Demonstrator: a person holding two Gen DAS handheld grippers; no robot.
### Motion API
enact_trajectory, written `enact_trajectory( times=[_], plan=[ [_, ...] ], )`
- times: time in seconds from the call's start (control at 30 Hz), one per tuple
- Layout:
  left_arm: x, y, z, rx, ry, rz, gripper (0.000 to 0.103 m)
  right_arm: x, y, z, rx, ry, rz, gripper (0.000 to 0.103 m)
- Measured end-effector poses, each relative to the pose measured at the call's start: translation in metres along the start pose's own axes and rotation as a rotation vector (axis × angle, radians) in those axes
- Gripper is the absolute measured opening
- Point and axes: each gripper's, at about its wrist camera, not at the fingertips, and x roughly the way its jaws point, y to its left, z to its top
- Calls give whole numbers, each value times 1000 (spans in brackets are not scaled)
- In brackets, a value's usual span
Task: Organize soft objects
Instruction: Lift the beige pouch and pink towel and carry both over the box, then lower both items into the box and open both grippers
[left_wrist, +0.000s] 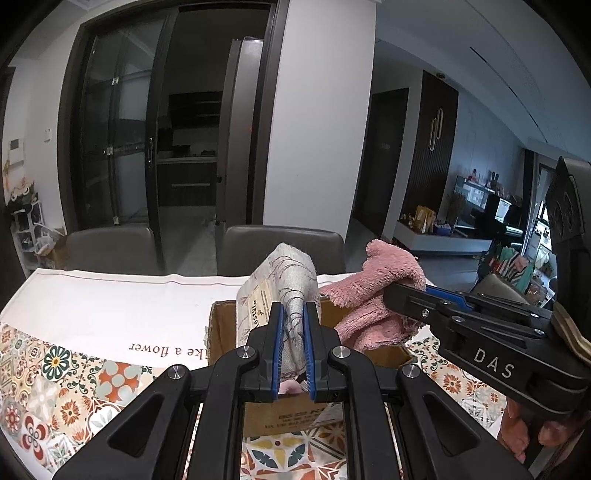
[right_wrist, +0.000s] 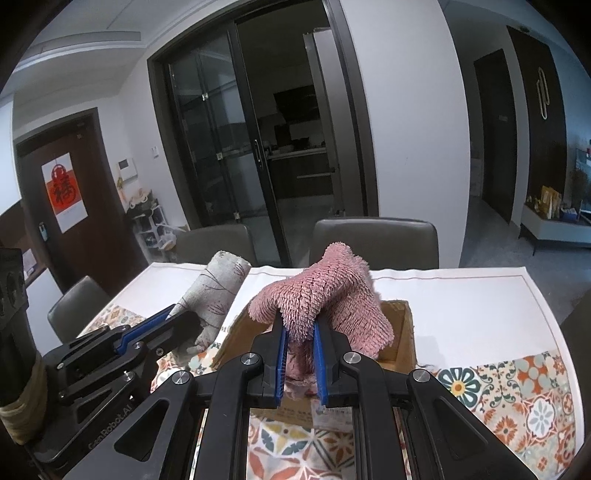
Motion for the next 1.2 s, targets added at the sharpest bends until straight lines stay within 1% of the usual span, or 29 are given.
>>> enact_trajectory(
  times=[0.23,0.53,0.77,1.0,1.1,1.13,1.17,1.2],
  plan=[
    [30,4,-6,8,44,7,10,32,-10,-4,15,55,2,14],
    [69,12,-18,13,115,49,9,75,-21,-14,37,146,-8,14],
    [89,15,-30,25,173,63,10,104,-32,-26,48,223,-21,14],
    [100,14,-42,29,234,51,10,125,-42,-41,52,299,-43,15],
    [106,15,-46,18,266,40,10,129,-46,-47,61,328,-46,15],
    [107,16,-47,11,274,35,12,129,-47,-48,68,331,-47,16],
    [108,15,-46,7,281,30,16,130,-48,-49,73,338,-49,16],
    [108,15,-47,5,288,24,19,129,-48,-50,73,341,-50,19]
  ],
)
